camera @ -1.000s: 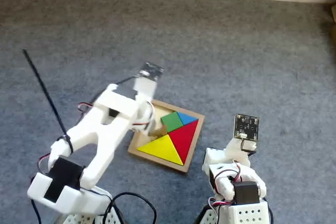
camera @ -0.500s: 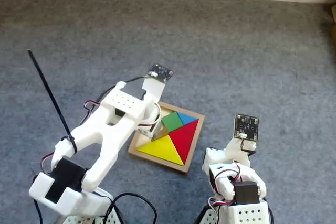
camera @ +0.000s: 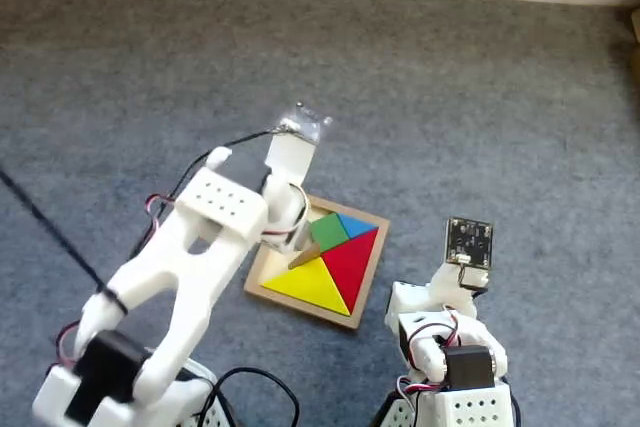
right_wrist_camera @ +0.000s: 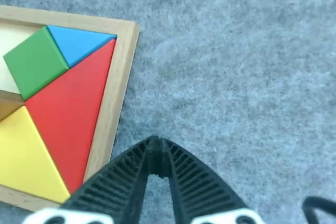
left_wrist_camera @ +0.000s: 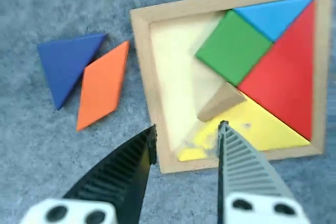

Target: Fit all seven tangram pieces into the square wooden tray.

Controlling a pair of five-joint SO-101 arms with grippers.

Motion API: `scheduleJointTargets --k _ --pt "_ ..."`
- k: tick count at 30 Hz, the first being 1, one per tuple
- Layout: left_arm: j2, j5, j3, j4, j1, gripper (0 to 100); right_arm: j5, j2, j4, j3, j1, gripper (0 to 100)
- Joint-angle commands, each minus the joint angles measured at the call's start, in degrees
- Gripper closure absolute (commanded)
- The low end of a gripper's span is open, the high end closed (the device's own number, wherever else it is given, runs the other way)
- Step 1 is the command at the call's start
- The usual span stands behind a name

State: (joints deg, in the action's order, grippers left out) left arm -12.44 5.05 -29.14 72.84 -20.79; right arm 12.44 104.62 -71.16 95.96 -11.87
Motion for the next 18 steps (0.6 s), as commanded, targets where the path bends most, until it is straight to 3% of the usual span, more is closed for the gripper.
scheduleJointTargets --k 1,11,18 --pt "-6.5 0.3 -3.5 -0.2 -5.9 81 0.5 1.2 -0.5 8.7 -0.6 99.2" --pt "3.2 0.2 -3.7 -10.7 -5.1 81 0.5 1.2 -0.5 8.7 -0.6 99.2" --pt "8.0 0.2 1.3 -10.4 -0.6 81 0.5 1.2 -0.5 8.7 -0.6 99.2"
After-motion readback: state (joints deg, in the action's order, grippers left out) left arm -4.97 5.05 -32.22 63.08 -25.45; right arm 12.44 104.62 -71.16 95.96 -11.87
